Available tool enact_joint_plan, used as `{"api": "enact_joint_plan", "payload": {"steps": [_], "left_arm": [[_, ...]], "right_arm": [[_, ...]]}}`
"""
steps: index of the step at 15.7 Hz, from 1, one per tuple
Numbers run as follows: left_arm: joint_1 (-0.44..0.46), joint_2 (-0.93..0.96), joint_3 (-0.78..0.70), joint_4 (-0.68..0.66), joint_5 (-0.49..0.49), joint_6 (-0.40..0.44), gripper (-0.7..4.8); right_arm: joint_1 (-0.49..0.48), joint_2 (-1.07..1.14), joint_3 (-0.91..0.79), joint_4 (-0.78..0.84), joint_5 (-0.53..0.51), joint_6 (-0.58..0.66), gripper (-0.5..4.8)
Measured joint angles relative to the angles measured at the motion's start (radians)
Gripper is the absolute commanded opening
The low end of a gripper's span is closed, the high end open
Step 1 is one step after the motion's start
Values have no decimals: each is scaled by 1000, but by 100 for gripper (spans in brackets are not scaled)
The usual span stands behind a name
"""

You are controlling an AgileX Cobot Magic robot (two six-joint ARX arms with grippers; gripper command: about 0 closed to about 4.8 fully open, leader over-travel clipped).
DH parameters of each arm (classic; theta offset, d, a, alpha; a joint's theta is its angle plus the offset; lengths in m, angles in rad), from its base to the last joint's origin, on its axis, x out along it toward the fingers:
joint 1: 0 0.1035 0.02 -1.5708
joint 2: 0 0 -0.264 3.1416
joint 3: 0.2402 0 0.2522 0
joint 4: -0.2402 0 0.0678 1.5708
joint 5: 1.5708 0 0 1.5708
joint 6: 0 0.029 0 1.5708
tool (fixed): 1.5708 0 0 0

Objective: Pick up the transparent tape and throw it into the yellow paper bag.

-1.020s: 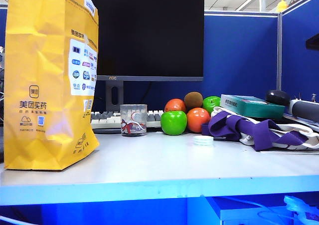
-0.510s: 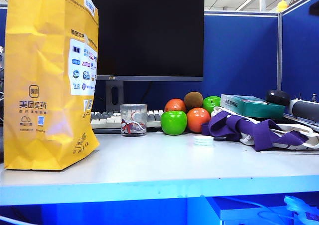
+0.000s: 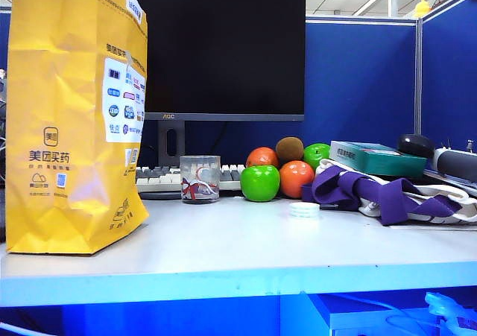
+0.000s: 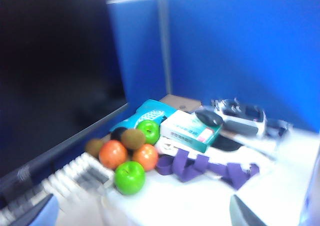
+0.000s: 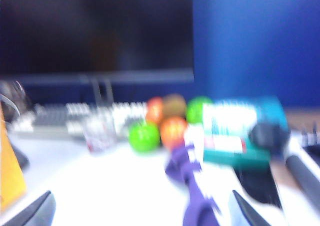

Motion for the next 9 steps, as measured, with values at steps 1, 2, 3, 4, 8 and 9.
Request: {"api": "enact_joint_plan", "payload": {"steps": [1, 2, 3, 4, 8, 9], "left_arm": [[-43, 41, 65, -56, -50, 64, 479], [-116, 82, 109, -137, -141, 102, 479], [-175, 118, 130, -209, -227, 140, 479], [-226, 153, 146, -262, -316, 185, 479], [-471, 269, 168, -307, -563, 232, 479], [-525, 294, 171, -298, -621, 229, 479]], "right_arm": [[0, 107, 55, -3, 10, 0, 479], [0, 241, 139, -2, 11, 0, 479], [0, 372, 224, 10, 8, -5, 479], [-1, 493, 304, 3, -23, -8, 479], [0, 953, 626, -20, -114, -35, 479], [-2, 1041, 701, -68, -117, -44, 479]]}}
